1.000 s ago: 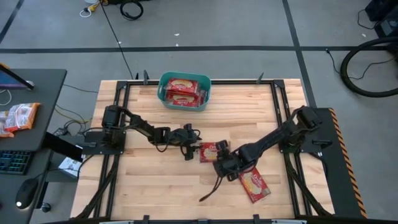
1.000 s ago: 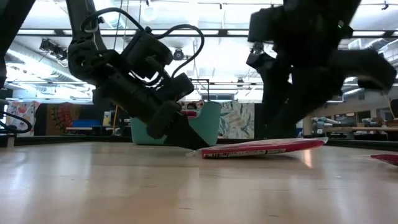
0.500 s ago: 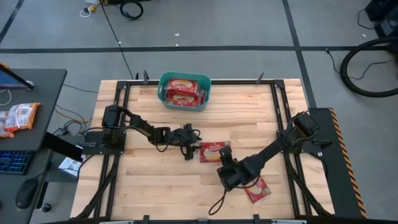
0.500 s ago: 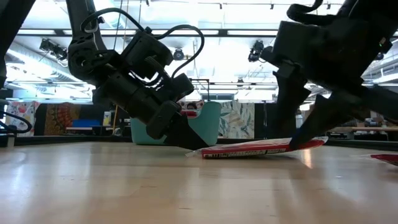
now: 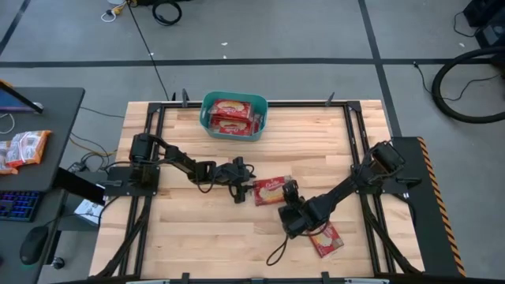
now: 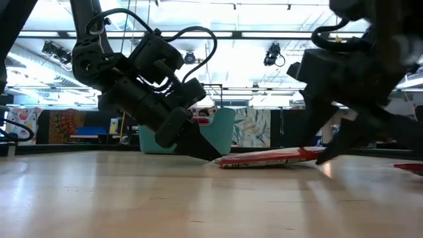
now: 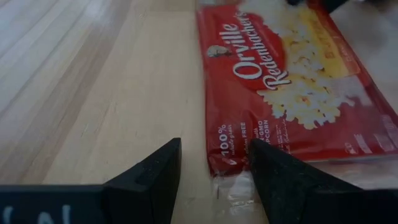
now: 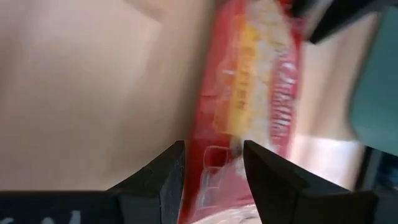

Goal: Sort popcorn bags into baskets
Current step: Put the red popcorn bag into the green bin

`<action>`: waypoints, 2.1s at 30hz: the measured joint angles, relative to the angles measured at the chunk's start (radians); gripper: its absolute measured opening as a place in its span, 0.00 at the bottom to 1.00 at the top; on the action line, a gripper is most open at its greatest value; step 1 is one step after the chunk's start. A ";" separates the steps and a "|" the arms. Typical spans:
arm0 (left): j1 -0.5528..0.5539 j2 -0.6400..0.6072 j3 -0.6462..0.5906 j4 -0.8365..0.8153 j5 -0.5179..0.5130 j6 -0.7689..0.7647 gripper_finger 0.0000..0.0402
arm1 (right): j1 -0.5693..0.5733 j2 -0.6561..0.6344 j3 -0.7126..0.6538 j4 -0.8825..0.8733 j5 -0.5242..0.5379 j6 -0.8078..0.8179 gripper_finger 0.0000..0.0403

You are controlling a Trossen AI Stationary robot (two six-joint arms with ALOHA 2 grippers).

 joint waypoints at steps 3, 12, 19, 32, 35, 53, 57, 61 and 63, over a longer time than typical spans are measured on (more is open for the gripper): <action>0.000 0.000 0.000 0.000 0.001 0.000 0.48 | -0.020 0.000 0.003 0.032 0.074 -0.026 0.42; 0.000 0.000 -0.001 -0.001 -0.001 0.000 0.48 | -0.102 0.000 0.006 0.236 0.107 -0.211 0.42; 0.001 0.000 -0.001 0.000 0.016 0.001 0.48 | -0.154 0.000 0.006 0.252 0.092 -0.243 0.38; -0.001 -0.129 -0.031 -0.128 0.028 0.027 0.48 | -0.167 -0.002 0.009 0.260 0.023 -0.231 0.08; -0.002 -0.212 -0.065 -0.155 -0.011 0.024 0.48 | -0.167 -0.002 0.017 0.246 0.041 -0.234 0.10; -0.001 -0.657 -0.343 -0.155 -0.164 -0.003 0.48 | -0.256 -0.002 0.311 -0.070 0.190 -0.265 0.08; 0.000 -0.727 -0.373 -0.171 -0.194 -0.024 0.48 | -0.300 -0.002 0.409 -0.130 0.232 -0.294 0.08; 0.000 -0.797 -0.406 -0.203 -0.210 -0.028 0.48 | -0.361 -0.002 0.496 -0.162 0.222 -0.313 0.08; 0.000 -0.828 -0.412 -0.224 -0.216 -0.032 0.48 | -0.398 -0.002 0.524 -0.161 0.196 -0.342 0.08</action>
